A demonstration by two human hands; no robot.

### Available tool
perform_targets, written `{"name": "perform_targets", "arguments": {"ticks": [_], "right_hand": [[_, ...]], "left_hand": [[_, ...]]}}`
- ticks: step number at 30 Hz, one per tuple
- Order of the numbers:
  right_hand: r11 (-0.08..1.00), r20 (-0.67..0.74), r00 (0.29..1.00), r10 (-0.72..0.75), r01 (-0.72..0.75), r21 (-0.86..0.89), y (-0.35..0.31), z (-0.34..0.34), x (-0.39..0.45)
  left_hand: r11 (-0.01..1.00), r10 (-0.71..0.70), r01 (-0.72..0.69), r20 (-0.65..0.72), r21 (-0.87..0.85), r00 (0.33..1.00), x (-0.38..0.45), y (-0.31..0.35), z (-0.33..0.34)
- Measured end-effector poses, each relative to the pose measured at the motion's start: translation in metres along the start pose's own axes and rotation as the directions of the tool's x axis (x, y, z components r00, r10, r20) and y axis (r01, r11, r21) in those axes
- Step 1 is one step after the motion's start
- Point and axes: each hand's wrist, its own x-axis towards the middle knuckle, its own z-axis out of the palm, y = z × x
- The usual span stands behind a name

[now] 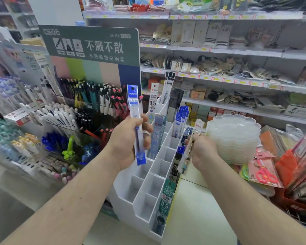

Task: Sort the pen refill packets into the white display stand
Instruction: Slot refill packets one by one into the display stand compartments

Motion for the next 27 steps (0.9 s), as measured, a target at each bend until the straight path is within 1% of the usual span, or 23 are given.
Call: {"name": "perform_targets", "arguments": {"ticks": [4,7,12,15,17,19,21,24,27], "right_hand": [[0.984,-0.047,0.989,-0.138,0.131,-0.124,0.000,0.007,0.009],[0.967,-0.068,0.973,-0.219,0.206,-0.151,0.004,0.013,0.017],[0.942,-0.083,0.948,-0.306,0.289,-0.171,0.017,0.020,0.026],[0.936,-0.093,0.942,-0.321,0.301,-0.182,0.028,0.023,0.032],[0.925,-0.071,0.939,-0.338,0.317,-0.207,0.034,0.023,0.033],[0.890,-0.022,0.926,-0.377,0.356,-0.285,0.038,0.022,0.033],[0.858,0.072,0.927,-0.368,0.368,-0.359,0.043,0.020,0.033],[0.805,0.221,0.935,-0.277,0.352,-0.478,0.051,0.017,0.034],[0.716,0.374,0.912,-0.170,0.375,-0.589,0.052,0.013,0.035]], "left_hand": [[0.999,0.036,-0.036,0.010,0.011,0.999,-0.002,-0.002,-0.003],[0.999,0.048,-0.048,0.028,0.013,0.998,-0.001,-0.003,-0.005],[0.998,0.055,-0.057,0.037,0.040,0.998,-0.001,-0.004,-0.006],[0.998,0.056,-0.057,0.039,0.040,0.998,-0.001,-0.004,-0.005],[0.997,0.058,-0.060,0.039,0.050,0.998,-0.001,-0.004,-0.005],[0.996,0.062,-0.064,0.040,0.056,0.997,-0.001,-0.004,-0.006],[0.996,0.065,-0.068,0.043,0.062,0.997,-0.001,-0.005,-0.006],[0.994,0.069,-0.074,0.059,0.078,0.996,-0.001,-0.005,-0.006],[0.992,0.069,-0.079,0.093,0.104,0.993,-0.002,-0.004,-0.005]]}}
